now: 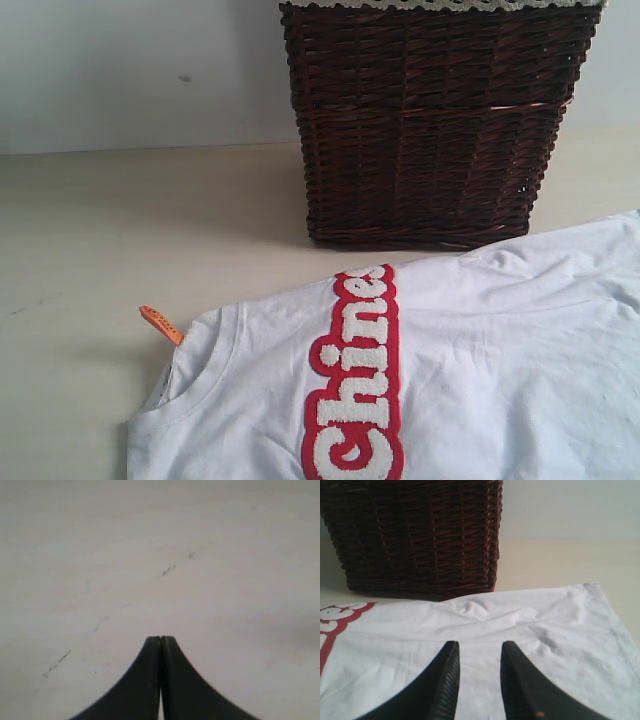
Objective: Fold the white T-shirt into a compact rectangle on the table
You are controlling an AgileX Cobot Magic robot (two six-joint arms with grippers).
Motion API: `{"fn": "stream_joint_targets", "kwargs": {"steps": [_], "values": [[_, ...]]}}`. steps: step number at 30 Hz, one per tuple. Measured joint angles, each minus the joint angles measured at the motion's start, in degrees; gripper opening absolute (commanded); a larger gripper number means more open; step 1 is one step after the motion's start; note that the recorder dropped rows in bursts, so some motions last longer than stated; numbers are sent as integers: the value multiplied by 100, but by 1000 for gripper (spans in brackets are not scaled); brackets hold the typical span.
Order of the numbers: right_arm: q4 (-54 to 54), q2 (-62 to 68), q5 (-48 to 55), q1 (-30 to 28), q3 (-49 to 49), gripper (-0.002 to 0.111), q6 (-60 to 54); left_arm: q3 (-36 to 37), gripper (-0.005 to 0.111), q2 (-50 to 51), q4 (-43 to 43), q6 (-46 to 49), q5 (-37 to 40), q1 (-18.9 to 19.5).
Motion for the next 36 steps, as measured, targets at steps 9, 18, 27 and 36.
{"fn": "stream_joint_targets", "kwargs": {"steps": [9, 18, 27, 36], "values": [[0, 0, 0, 0, 0, 30, 0, -88, 0, 219, 689, 183, 341, -737], [0, 0, 0, 0, 0, 30, 0, -1011, 0, 555, 800, 102, 347, -2521], [0, 0, 0, 0, 0, 30, 10, -1521, 0, 1084, 887, -2289, -948, -3680], [0, 0, 0, 0, 0, 30, 10, -1677, 0, 2020, 4178, -3527, -1354, -3867]]}}
